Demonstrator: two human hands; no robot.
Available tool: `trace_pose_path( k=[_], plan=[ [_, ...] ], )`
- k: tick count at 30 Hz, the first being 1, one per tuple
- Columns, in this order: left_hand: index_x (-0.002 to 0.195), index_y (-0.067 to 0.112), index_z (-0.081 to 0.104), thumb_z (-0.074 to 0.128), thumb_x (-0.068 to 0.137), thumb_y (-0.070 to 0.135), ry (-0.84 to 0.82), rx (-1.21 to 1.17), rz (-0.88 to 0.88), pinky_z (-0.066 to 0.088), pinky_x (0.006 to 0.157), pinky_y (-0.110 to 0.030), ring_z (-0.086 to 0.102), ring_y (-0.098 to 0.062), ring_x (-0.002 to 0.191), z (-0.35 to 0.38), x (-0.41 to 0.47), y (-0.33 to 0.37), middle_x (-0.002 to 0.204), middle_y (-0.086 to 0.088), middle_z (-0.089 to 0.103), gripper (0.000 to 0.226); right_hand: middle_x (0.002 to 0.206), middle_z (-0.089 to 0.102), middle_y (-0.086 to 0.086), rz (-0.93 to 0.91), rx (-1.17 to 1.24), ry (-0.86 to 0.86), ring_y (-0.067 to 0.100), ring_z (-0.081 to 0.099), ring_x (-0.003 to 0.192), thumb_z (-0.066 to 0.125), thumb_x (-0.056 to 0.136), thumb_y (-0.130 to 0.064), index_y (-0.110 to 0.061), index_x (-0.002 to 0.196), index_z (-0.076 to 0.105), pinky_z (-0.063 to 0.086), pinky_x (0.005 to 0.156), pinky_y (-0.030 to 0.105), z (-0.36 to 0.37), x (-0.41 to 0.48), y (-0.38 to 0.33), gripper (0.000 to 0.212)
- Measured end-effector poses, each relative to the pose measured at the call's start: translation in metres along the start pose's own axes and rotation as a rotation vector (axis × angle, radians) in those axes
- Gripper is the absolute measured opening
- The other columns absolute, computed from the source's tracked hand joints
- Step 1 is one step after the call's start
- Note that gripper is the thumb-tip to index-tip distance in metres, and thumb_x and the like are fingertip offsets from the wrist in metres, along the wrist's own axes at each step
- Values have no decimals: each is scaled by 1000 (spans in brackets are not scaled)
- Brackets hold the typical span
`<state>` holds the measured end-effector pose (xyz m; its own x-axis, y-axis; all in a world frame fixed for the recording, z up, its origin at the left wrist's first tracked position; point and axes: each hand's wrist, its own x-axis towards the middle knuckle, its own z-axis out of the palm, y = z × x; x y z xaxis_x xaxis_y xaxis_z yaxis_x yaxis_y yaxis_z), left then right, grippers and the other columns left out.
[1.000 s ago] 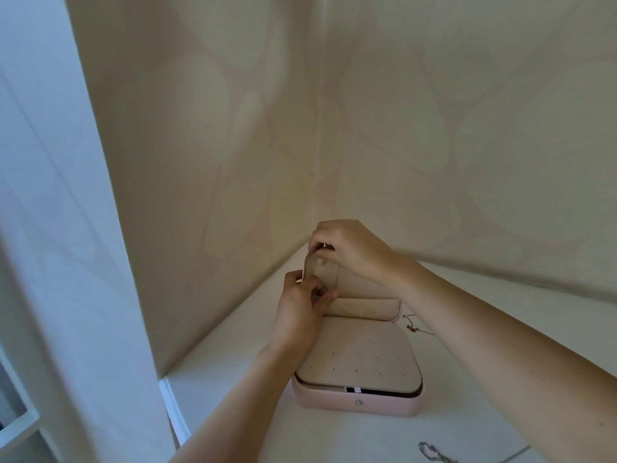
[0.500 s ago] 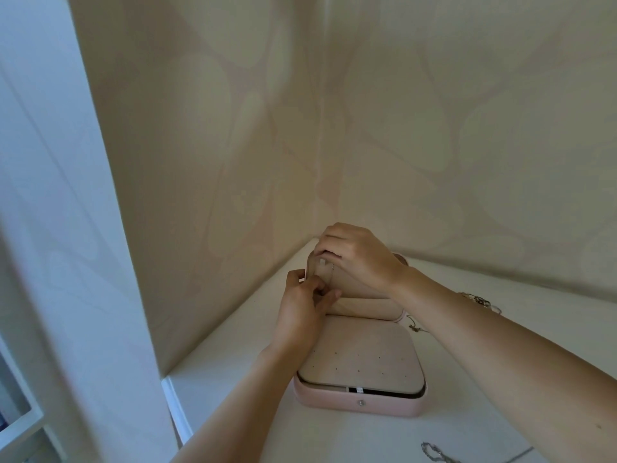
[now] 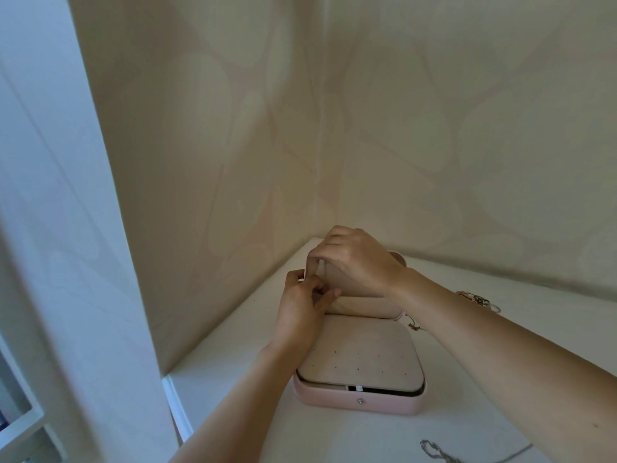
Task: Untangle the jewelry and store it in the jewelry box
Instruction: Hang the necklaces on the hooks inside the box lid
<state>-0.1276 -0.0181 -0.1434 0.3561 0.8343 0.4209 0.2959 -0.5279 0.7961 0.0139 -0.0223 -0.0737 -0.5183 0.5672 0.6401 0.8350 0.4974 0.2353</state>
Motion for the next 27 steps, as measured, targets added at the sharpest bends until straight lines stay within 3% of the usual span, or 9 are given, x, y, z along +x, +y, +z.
trace_pose_path(
  k=[3, 8, 11, 13, 15, 19, 22, 24, 27],
  plan=[
    [77, 15, 56, 65, 88, 27, -7, 11, -1, 35, 64, -1, 48, -2, 70, 0, 0, 0, 103, 0, 43, 19, 69, 66, -2, 85, 51, 63, 8, 55, 78, 66, 72, 1, -15, 89, 75, 49, 58, 33, 4, -4, -3, 26],
    [76, 14, 56, 65, 88, 26, 6, 5, 14, 35, 64, -1, 49, -2, 72, 0, -1, 0, 104, 2, 41, 19, 88, 68, 0, 357, 304, 151, 6, 52, 87, 67, 83, -14, -12, 96, 73, 37, 78, 9, -6, 4, -8, 15],
    [74, 15, 56, 65, 87, 26, 10, -2, 18, 35, 64, -2, 50, -3, 69, 0, -1, 0, 104, 2, 41, 19, 106, 60, -5, 505, 320, -48, 7, 49, 101, 74, 79, -28, -19, 112, 66, 33, 86, 9, -15, 8, -5, 35],
    [75, 15, 57, 65, 88, 26, 7, -5, 18, 35, 64, -1, 49, -3, 69, 0, -2, 1, 104, 2, 41, 19, 111, 64, -3, 547, 352, -209, 10, 55, 105, 75, 78, -28, -17, 115, 65, 40, 90, 20, -17, 9, -3, 40],
    [76, 13, 57, 64, 88, 25, 5, -5, 19, 35, 63, 0, 48, -1, 69, 0, -2, 1, 104, 1, 41, 18, 105, 69, -2, 588, 415, -245, 11, 61, 100, 75, 79, -22, -13, 109, 69, 45, 89, 24, -17, 11, -3, 32],
    [80, 7, 60, 65, 87, 26, 13, 14, 34, 35, 63, 0, 48, -1, 69, 0, -2, 0, 102, 1, 41, 21, 77, 67, -8, 665, 480, -222, 7, 62, 75, 78, 75, -14, -12, 92, 73, 48, 68, 21, -19, 19, -3, 18],
    [81, 4, 61, 66, 87, 25, 11, 17, 36, 35, 63, 0, 49, -2, 68, -1, -1, -1, 103, 1, 40, 23, 70, 66, -10, 692, 509, -242, -5, 58, 59, 79, 72, -12, -12, 87, 73, 41, 53, 12, -21, 25, -4, 16],
    [81, 3, 61, 66, 87, 24, 4, 5, 31, 36, 63, 0, 50, -3, 68, -1, -1, 0, 103, 1, 40, 22, 73, 67, -7, 703, 506, -260, -6, 57, 59, 80, 73, -15, -13, 89, 74, 39, 48, 7, -26, 24, -4, 17],
    [77, 9, 59, 65, 87, 26, -1, 10, 27, 35, 63, 0, 49, -2, 72, -2, -1, -1, 103, 1, 41, 21, 86, 71, -4, 715, 512, -208, -1, 63, 74, 77, 77, -18, -12, 97, 74, 44, 60, 6, -38, 13, -2, 21]
  ],
)
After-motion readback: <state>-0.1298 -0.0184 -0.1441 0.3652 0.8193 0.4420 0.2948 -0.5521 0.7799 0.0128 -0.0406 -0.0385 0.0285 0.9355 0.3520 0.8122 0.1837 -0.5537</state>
